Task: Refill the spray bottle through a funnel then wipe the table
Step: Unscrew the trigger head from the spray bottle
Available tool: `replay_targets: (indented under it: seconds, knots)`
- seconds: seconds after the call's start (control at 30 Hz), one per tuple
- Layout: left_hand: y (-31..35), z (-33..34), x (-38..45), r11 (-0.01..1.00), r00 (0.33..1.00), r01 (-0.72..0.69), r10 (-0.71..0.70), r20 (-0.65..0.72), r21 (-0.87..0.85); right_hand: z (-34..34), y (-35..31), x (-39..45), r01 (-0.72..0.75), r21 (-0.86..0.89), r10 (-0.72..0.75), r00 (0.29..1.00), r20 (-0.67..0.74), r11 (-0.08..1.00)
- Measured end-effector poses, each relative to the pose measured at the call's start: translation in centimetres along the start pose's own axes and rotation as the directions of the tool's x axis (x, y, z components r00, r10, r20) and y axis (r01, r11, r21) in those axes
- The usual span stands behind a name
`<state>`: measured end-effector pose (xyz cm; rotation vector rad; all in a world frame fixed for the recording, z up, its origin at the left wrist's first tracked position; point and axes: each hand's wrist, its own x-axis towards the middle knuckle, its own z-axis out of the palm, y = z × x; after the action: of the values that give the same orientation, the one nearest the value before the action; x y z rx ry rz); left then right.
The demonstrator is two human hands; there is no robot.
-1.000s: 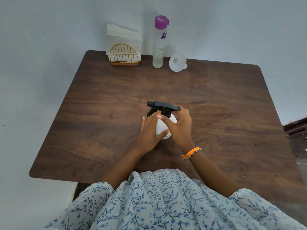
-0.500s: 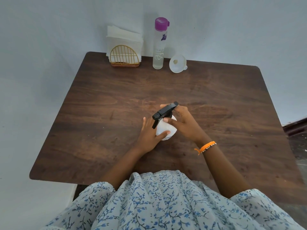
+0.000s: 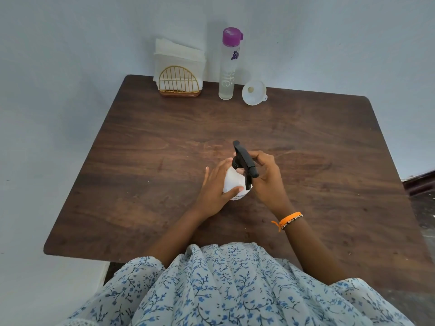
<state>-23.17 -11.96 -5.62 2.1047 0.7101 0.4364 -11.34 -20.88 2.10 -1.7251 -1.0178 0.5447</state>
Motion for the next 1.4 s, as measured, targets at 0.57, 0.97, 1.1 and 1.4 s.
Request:
replay_targets:
  seconds: [0.57, 0.97, 1.1, 1.4]
  knots:
    - [-0.1, 0.0, -0.1, 0.999, 0.999, -0.04, 0.04, -0.01, 0.003, 0.5, -1.1, -1.2, 0.014, 0.064, -0.014, 1.0, 0.002, 0.998]
    - [-0.6, 0.3, 0.1, 1.0, 1.0, -0.012, 0.012, -0.004, 0.022, -2.6, -0.7, 1.9, -0.047, 0.248, -0.009, 0.975, 0.222, 0.968]
    - [-0.6, 0.2, 0.1, 0.999, 0.999, -0.035, 0.035, -0.01, 0.016, -2.2, 0.0, 1.5, -0.084, 0.375, 0.037, 0.991, 0.131, 0.923]
    - [-0.8, 0.3, 0.1, 0.997, 0.999, -0.033, 0.033, 0.001, 0.072, -1.1, -0.8, 1.7, -0.011, 0.256, -0.005, 0.998, 0.062, 0.967]
